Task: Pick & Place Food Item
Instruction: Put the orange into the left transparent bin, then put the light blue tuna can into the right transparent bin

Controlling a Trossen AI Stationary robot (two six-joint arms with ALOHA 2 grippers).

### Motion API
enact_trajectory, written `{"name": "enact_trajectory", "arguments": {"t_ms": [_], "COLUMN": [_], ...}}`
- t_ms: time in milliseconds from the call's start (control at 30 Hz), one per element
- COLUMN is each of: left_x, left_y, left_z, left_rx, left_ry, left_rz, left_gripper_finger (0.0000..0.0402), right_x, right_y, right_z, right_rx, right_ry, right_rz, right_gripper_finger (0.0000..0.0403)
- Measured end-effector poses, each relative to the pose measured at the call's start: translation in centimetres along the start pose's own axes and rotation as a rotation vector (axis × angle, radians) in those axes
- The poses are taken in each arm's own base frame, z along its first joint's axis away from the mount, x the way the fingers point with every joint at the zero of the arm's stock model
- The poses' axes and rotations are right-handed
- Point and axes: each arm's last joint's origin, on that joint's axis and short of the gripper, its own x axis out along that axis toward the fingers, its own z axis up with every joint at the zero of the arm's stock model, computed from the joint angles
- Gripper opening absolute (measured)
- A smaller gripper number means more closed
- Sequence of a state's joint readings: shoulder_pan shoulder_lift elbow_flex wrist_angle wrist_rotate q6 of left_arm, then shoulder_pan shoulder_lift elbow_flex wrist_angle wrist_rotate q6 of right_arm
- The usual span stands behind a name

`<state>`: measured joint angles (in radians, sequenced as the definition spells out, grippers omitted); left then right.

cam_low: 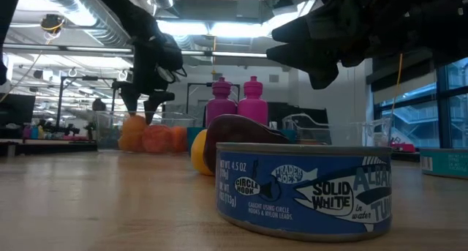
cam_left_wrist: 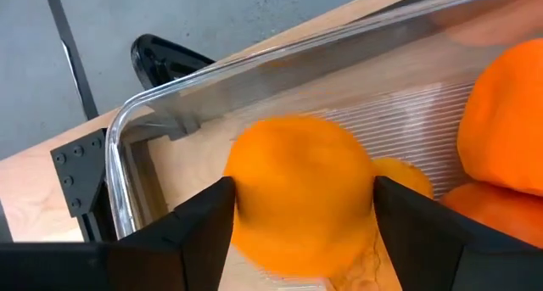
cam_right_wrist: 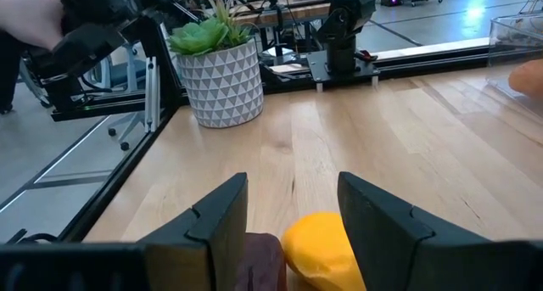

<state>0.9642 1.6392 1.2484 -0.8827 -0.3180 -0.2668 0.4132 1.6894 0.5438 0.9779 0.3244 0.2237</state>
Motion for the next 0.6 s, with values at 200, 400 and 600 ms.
{"name": "enact_trajectory", "arguments": {"t_ms": [200, 400, 600], "left_x": [-0.9, -2.6, -5.3], "left_y": [0.3, 0.9, 1.3], "left_z": [-0.1, -0.3, -0.8], "left_rx": [-0.007, -0.023, -0.036], "left_ry": [-0.024, -0.068, -0.132], "left_rz": [-0.006, -0.036, -0.177], "left_gripper_finger": [0.0272, 0.0273, 0.0272], "right_x": [0.0, 0.0, 0.0], "right_y": [0.0, 0.0, 0.0], "right_z": [0.0, -0.1, -0.1], "right_rx": [-0.002, -0.002, -0.003], "right_ry": [0.004, 0.006, 0.004], "right_rz": [-0.001, -0.002, -0.007], "right_gripper_finger": [0.0184, 0.0184, 0.0183]}}
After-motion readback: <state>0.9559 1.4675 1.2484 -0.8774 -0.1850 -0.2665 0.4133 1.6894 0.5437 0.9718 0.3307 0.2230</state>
